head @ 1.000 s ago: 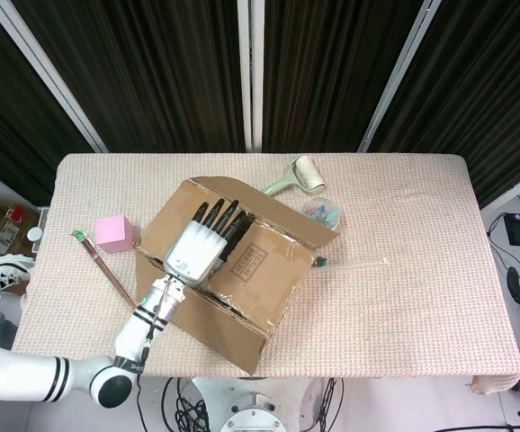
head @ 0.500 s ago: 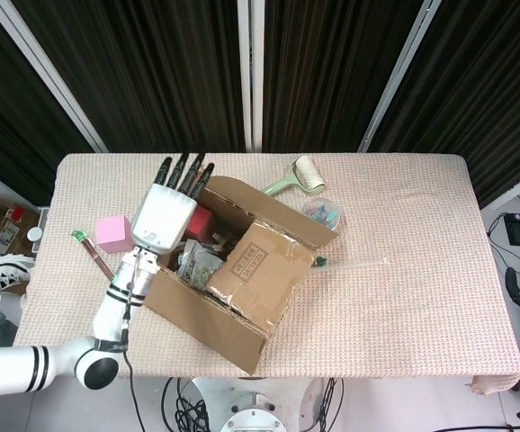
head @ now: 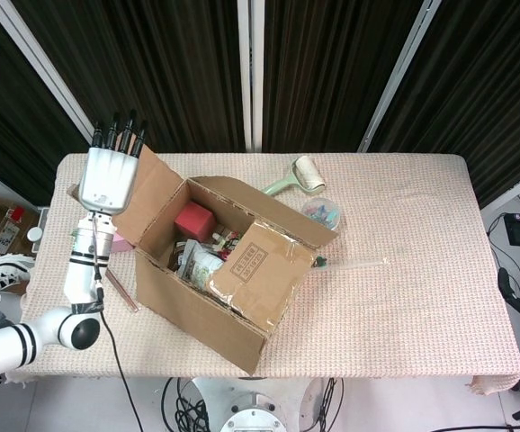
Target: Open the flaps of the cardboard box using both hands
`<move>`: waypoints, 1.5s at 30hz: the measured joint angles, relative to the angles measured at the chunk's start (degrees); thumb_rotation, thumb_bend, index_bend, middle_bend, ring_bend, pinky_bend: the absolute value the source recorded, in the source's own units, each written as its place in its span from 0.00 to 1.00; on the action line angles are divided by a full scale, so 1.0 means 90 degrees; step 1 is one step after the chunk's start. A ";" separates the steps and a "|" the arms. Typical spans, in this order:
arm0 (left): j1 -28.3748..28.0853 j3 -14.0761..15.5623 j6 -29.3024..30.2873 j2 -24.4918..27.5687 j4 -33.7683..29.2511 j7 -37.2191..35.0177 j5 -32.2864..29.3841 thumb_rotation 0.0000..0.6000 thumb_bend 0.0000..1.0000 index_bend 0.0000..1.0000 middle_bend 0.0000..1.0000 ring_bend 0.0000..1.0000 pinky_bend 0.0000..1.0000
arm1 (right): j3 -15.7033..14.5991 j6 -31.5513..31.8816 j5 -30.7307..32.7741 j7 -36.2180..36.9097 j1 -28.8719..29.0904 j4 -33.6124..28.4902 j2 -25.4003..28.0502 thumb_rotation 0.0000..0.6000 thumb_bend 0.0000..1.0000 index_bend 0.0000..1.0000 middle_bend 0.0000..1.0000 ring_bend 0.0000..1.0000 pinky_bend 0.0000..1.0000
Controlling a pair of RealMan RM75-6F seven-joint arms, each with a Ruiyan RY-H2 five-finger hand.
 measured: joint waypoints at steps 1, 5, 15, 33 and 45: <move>0.0046 -0.0005 0.0009 0.0022 -0.0002 -0.0104 0.0005 1.00 0.25 0.00 0.00 0.06 0.18 | -0.0006 -0.0009 -0.0032 -0.0011 0.0015 -0.0019 0.0004 1.00 0.23 0.00 0.00 0.00 0.00; 0.0222 -0.0054 0.0026 0.0140 -0.0119 -0.0577 0.0011 1.00 0.18 0.00 0.00 0.06 0.19 | -0.0040 -0.0067 -0.0216 -0.0082 0.0096 -0.0094 0.0039 1.00 0.23 0.00 0.00 0.00 0.00; 0.1345 0.0092 -0.0071 0.1123 -0.0879 -0.3592 0.0716 0.49 0.00 0.03 0.07 0.06 0.19 | -0.0142 -0.1272 -0.0928 -0.0791 0.0847 -0.0730 0.0750 1.00 0.19 0.00 0.00 0.00 0.00; 0.4666 0.2150 0.1738 0.2181 0.0189 -0.7323 0.3779 0.35 0.00 0.08 0.09 0.06 0.19 | 0.0826 -0.5921 0.2231 -0.3045 0.4532 -0.2419 0.0906 1.00 0.56 0.00 0.04 0.00 0.00; 0.5117 0.2361 0.2040 0.1718 0.0705 -0.7437 0.4395 0.35 0.00 0.08 0.10 0.06 0.19 | 0.0374 -0.6966 0.5925 -0.5063 0.7804 -0.1548 -0.0219 1.00 0.85 0.15 0.11 0.00 0.00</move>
